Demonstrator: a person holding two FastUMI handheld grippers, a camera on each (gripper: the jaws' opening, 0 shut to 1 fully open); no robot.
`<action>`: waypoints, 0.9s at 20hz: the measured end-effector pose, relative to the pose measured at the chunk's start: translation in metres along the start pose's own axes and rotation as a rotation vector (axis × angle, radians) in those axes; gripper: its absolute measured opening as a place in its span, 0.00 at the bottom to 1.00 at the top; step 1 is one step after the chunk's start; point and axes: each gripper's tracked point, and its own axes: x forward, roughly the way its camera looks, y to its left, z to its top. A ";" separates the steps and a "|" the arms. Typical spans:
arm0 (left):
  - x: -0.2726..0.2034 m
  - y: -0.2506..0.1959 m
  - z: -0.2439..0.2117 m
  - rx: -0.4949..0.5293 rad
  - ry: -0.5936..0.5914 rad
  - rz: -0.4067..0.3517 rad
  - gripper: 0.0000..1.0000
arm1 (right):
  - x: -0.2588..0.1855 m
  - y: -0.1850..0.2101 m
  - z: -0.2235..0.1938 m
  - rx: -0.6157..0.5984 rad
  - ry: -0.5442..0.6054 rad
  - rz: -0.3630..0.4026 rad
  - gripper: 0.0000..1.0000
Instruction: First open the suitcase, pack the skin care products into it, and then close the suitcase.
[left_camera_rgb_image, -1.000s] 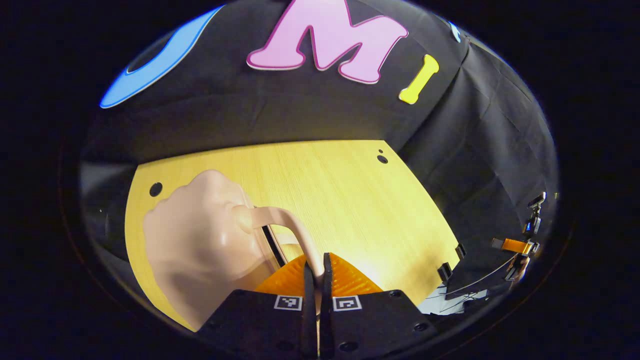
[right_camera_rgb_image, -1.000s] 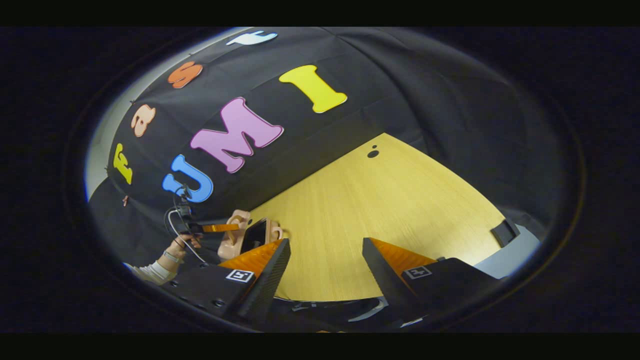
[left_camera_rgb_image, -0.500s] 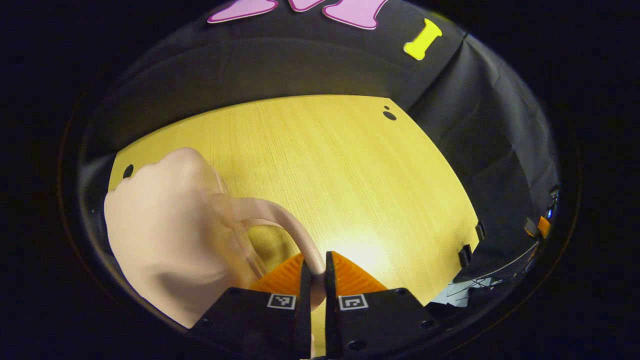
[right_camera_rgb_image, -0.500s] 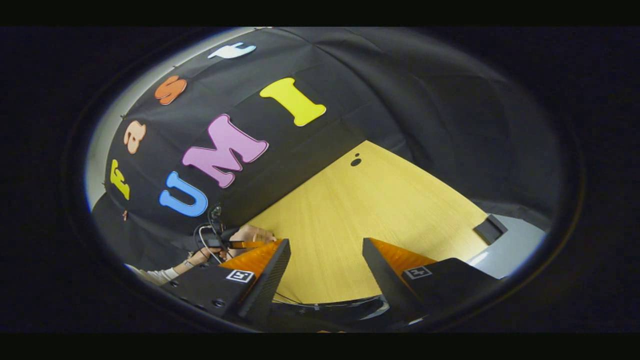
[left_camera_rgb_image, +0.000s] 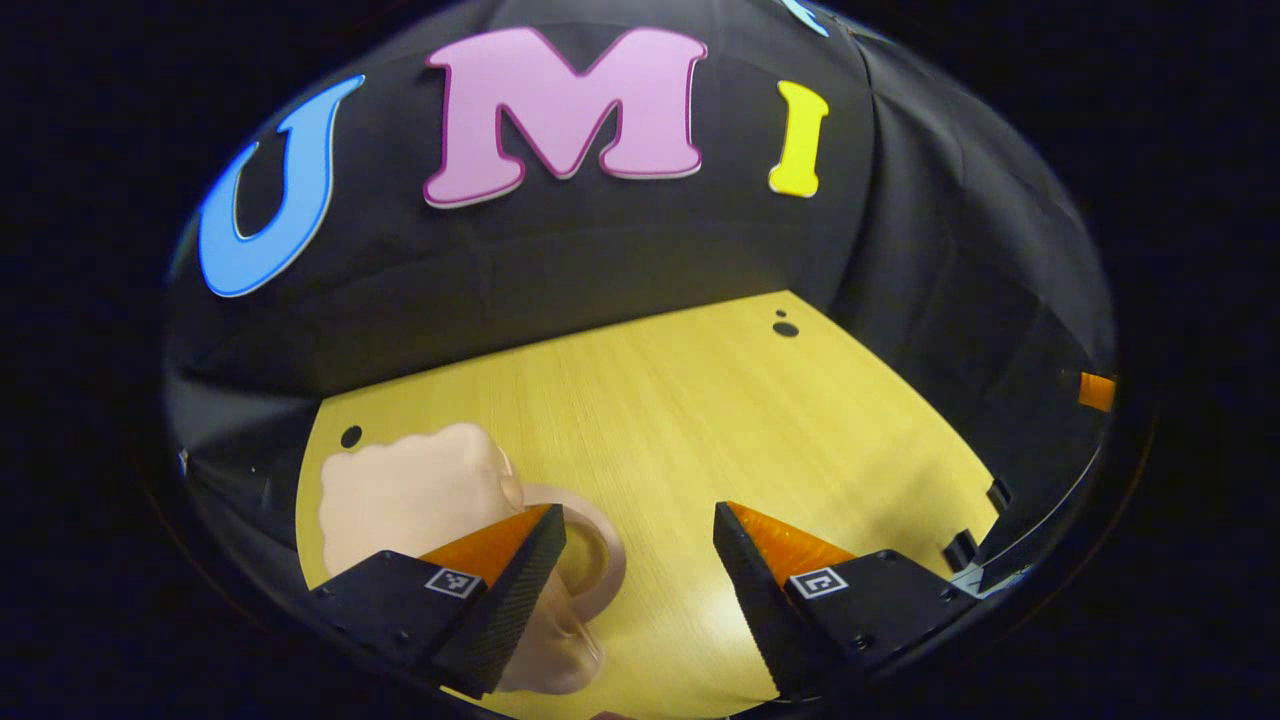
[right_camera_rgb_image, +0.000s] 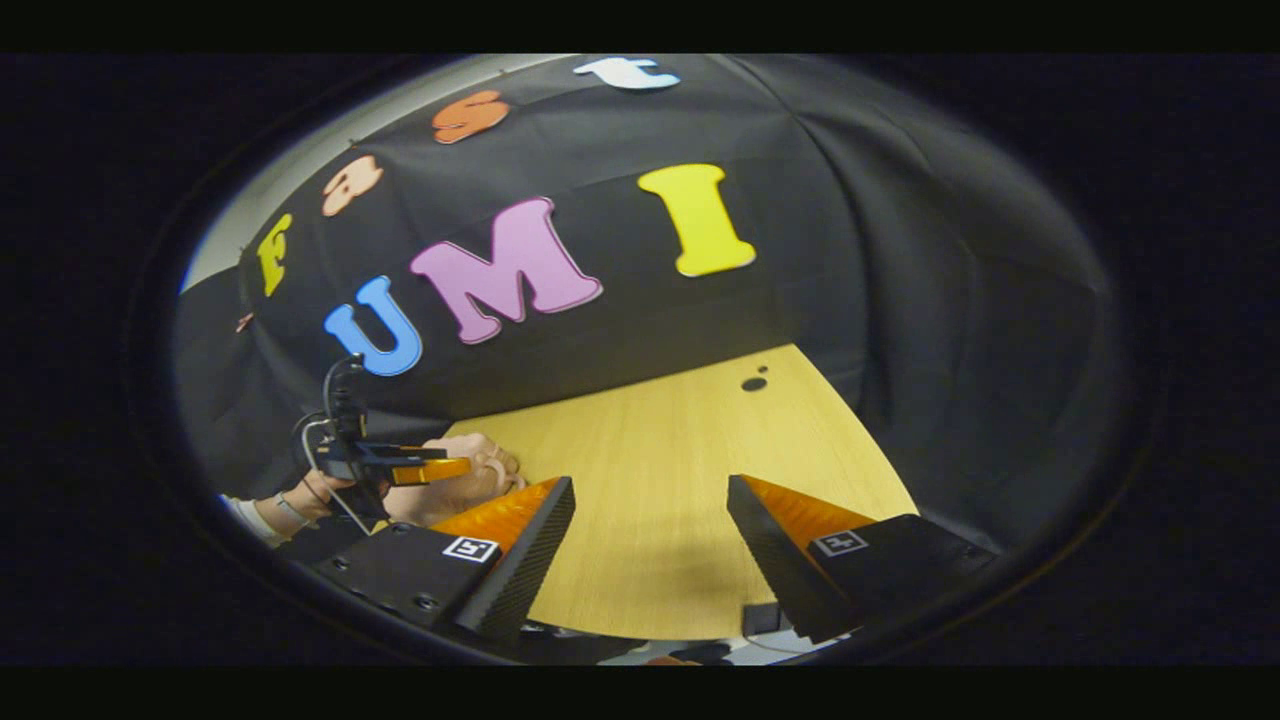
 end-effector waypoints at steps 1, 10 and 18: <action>-0.027 -0.011 0.011 0.003 -0.061 0.021 0.96 | 0.003 0.007 0.009 -0.019 -0.031 0.028 0.97; -0.159 -0.061 0.129 -0.040 -0.486 0.138 0.96 | -0.021 0.062 0.152 -0.233 -0.415 0.058 0.97; -0.204 -0.048 0.213 -0.022 -0.660 0.103 0.97 | -0.082 0.083 0.232 -0.315 -0.631 -0.077 1.00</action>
